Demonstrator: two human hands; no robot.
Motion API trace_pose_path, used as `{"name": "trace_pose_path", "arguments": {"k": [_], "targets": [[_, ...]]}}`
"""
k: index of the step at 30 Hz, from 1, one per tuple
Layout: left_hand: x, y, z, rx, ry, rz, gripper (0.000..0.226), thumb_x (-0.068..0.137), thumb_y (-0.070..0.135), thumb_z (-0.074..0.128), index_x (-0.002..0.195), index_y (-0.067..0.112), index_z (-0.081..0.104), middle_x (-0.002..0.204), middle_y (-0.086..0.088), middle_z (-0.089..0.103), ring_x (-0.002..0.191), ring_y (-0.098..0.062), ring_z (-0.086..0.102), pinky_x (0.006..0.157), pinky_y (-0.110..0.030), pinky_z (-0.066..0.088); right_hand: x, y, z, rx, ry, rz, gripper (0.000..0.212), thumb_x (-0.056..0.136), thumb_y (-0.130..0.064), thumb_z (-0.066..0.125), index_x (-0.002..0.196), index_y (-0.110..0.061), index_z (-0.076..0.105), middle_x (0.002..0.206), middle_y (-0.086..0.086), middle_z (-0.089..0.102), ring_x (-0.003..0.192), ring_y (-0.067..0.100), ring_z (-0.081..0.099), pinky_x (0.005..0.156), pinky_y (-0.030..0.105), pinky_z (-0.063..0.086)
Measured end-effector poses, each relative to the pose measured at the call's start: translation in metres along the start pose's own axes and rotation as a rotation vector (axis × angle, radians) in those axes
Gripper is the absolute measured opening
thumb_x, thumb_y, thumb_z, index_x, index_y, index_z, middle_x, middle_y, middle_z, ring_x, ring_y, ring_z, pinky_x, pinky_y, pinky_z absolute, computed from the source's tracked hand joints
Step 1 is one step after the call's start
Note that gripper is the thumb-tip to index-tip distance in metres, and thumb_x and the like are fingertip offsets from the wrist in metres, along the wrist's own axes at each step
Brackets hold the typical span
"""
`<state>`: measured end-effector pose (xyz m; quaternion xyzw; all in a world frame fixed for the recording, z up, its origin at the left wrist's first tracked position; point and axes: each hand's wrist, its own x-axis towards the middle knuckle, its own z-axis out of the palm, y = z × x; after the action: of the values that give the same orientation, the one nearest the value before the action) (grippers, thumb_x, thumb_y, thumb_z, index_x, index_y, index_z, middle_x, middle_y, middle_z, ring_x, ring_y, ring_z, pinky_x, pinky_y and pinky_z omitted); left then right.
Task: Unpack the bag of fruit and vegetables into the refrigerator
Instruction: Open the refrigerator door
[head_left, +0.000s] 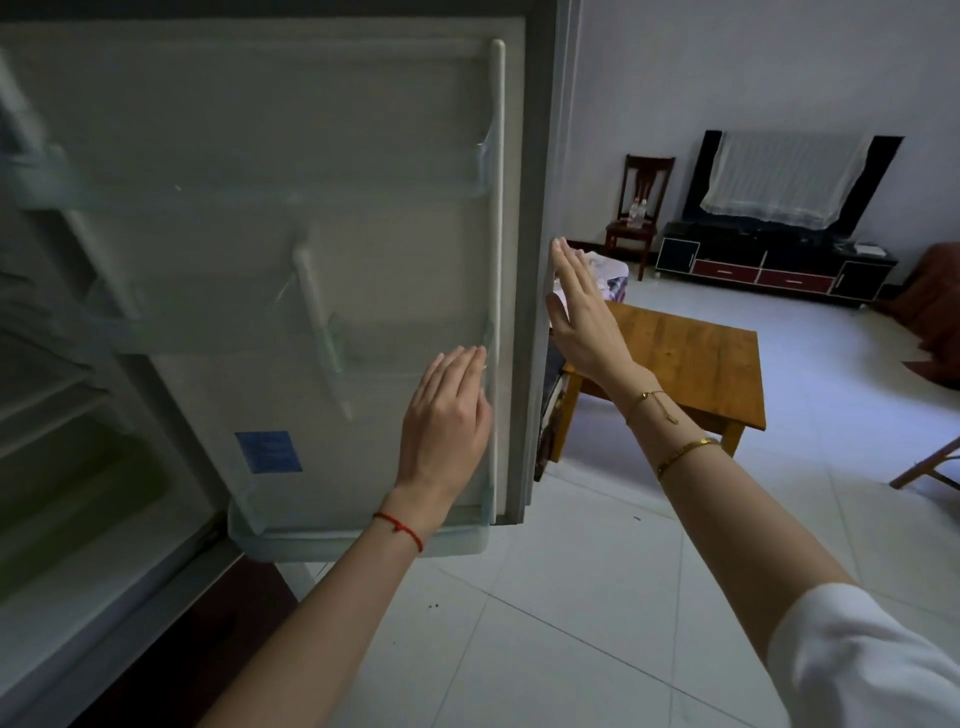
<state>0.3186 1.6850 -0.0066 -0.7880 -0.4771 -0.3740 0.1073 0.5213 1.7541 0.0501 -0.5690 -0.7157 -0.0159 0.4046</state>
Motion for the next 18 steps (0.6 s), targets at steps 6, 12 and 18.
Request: {"name": "trace_pose_path", "arguments": {"k": [6, 12, 18], "targets": [[0.034, 0.002, 0.032, 0.038, -0.007, -0.037, 0.048, 0.095, 0.015, 0.038, 0.139, 0.002, 0.050, 0.141, -0.013, 0.056, 0.133, -0.026, 0.050, 0.117, -0.041, 0.033, 0.047, 0.030, 0.018, 0.077, -0.046, -0.044, 0.058, 0.105, -0.021, 0.035, 0.157, -0.018, 0.011, 0.165, -0.001, 0.007, 0.153, 0.017, 0.001, 0.125, 0.040, 0.009], [0.065, 0.003, 0.061, 0.099, -0.011, -0.125, 0.050, 0.096, 0.018, 0.036, 0.142, 0.003, 0.046, 0.145, -0.012, 0.052, 0.137, -0.024, 0.046, 0.120, -0.040, 0.029, 0.091, 0.057, 0.037, 0.135, -0.072, -0.113, 0.056, 0.105, -0.022, 0.034, 0.157, -0.016, 0.014, 0.164, 0.001, 0.013, 0.152, 0.016, 0.005, 0.125, 0.038, 0.012], [0.094, 0.005, 0.088, 0.146, -0.007, -0.235, 0.049, 0.097, 0.017, 0.042, 0.145, 0.004, 0.043, 0.148, -0.012, 0.049, 0.141, -0.023, 0.040, 0.122, -0.038, 0.022, 0.134, 0.086, 0.051, 0.164, -0.153, -0.167, 0.056, 0.106, -0.026, 0.034, 0.157, -0.018, 0.014, 0.164, -0.001, 0.011, 0.152, 0.016, 0.003, 0.123, 0.028, 0.005]]}}
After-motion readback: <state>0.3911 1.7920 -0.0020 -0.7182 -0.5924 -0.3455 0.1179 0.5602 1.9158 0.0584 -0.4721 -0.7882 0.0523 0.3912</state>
